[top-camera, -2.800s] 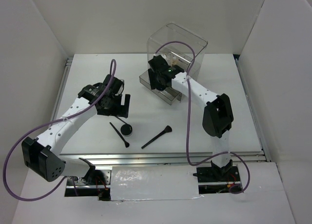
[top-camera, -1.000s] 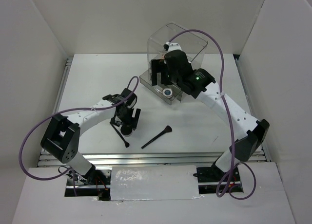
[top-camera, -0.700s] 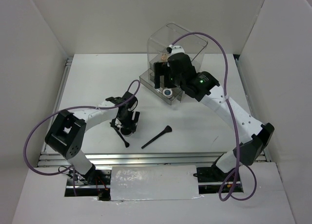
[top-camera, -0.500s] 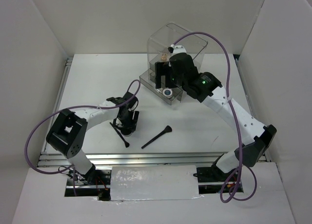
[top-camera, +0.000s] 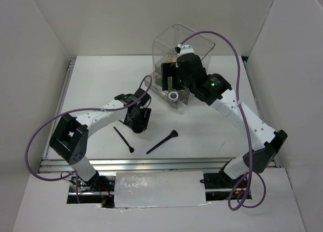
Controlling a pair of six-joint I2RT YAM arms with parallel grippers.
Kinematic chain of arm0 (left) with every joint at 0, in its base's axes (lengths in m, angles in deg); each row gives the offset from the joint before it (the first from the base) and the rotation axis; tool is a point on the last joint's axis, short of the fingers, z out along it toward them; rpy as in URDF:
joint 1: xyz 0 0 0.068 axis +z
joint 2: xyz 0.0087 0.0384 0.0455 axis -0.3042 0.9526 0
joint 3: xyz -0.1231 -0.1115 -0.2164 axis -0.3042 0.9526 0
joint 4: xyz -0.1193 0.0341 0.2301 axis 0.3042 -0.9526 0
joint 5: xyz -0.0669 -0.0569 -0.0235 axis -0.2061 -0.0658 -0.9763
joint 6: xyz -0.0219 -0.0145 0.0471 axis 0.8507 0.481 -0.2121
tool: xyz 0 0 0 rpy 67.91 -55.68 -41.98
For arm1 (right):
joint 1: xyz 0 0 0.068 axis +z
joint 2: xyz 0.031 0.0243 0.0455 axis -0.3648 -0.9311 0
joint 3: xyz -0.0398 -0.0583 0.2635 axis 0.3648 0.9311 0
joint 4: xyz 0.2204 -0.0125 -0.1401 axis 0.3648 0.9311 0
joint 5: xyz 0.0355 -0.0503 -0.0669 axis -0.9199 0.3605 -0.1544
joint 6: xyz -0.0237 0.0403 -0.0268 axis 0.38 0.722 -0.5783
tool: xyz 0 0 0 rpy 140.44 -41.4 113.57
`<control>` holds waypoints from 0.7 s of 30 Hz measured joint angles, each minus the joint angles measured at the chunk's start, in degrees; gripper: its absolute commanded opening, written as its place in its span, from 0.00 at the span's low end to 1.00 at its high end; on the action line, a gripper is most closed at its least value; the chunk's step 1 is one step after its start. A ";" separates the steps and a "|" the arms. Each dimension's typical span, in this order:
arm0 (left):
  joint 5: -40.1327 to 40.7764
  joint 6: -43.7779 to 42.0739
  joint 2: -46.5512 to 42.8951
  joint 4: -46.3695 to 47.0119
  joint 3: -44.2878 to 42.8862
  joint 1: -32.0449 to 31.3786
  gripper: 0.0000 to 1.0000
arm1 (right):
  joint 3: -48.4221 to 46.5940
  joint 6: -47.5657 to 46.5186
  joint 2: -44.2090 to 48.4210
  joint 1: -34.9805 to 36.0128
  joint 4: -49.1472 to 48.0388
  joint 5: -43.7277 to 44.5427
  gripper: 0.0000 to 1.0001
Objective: Organize the makeup
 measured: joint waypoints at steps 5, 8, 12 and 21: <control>0.46 0.63 -0.24 -2.82 -9.57 -0.92 0.19 | -1.53 -0.42 0.50 -0.50 0.74 0.79 1.00; 0.81 0.50 0.31 -4.15 -16.76 -1.01 0.19 | -1.97 -0.74 1.36 -0.92 1.49 1.01 1.00; 1.55 -1.18 4.70 -3.74 -27.45 -0.98 0.16 | -2.38 -0.98 3.61 -1.25 2.64 1.22 1.00; 2.43 -5.88 20.79 0.87 -41.66 -0.98 0.17 | -3.19 -1.05 11.58 -1.27 6.62 1.46 1.00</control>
